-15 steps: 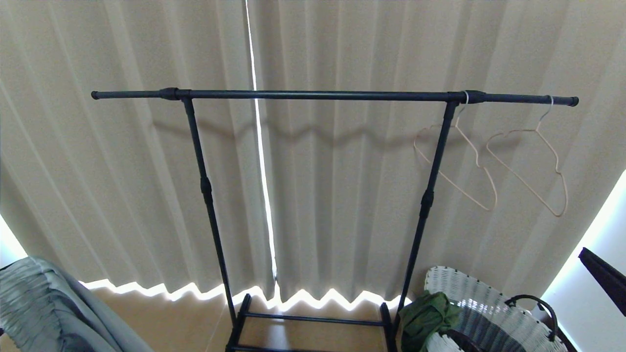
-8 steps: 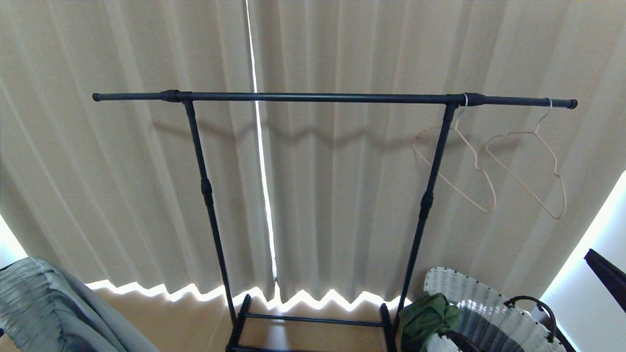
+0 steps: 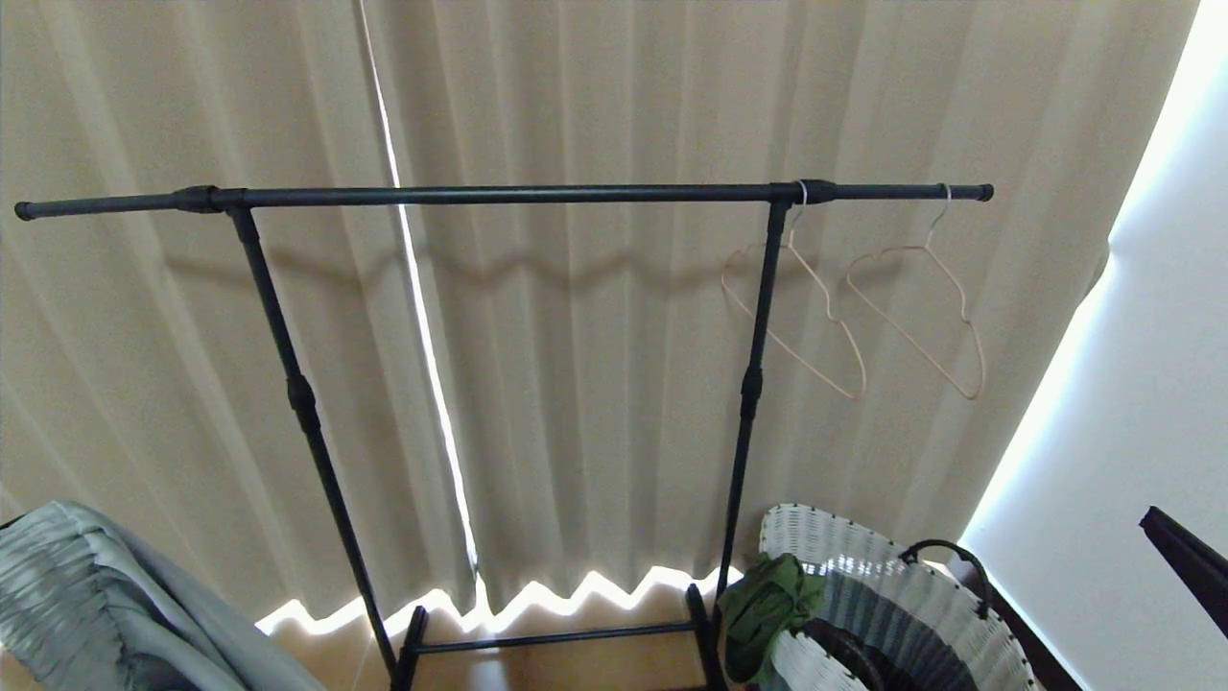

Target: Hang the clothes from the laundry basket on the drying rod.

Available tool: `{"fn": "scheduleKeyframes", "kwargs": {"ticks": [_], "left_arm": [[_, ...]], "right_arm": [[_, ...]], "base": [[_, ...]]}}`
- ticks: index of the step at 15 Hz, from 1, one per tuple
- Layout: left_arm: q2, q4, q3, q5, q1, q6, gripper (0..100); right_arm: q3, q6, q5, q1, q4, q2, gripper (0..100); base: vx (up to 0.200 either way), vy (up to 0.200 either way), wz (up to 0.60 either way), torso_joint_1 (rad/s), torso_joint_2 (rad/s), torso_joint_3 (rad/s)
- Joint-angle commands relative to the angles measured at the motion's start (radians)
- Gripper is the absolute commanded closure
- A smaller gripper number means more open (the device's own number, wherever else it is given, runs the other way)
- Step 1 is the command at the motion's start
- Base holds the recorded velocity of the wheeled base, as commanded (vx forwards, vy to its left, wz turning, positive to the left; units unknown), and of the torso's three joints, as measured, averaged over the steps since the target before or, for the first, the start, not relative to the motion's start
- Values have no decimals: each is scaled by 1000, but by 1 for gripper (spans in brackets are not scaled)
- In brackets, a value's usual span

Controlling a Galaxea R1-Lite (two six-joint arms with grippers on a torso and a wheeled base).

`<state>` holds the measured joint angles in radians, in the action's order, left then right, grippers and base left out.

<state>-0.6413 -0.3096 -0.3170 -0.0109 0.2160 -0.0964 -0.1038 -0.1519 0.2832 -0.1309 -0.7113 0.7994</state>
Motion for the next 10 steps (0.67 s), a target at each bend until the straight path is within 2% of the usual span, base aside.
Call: {"fn": "scheduleKeyframes", "kwargs": {"ticks": [1, 8, 10], "left_arm": [[0, 0, 3, 0, 0, 0, 100], [2, 3, 4, 0, 0, 0, 100], [2, 3, 4, 0, 0, 0, 100]], "right_arm": [[-11, 2, 4, 2, 1, 8, 0], [-37, 3, 1, 0, 10, 49, 0], [-36, 3, 1, 0, 10, 47, 0]], "base": [[0, 0, 0, 0, 0, 0], [0, 0, 0, 0, 0, 0], [0, -200, 0, 2, 5, 0]]}}
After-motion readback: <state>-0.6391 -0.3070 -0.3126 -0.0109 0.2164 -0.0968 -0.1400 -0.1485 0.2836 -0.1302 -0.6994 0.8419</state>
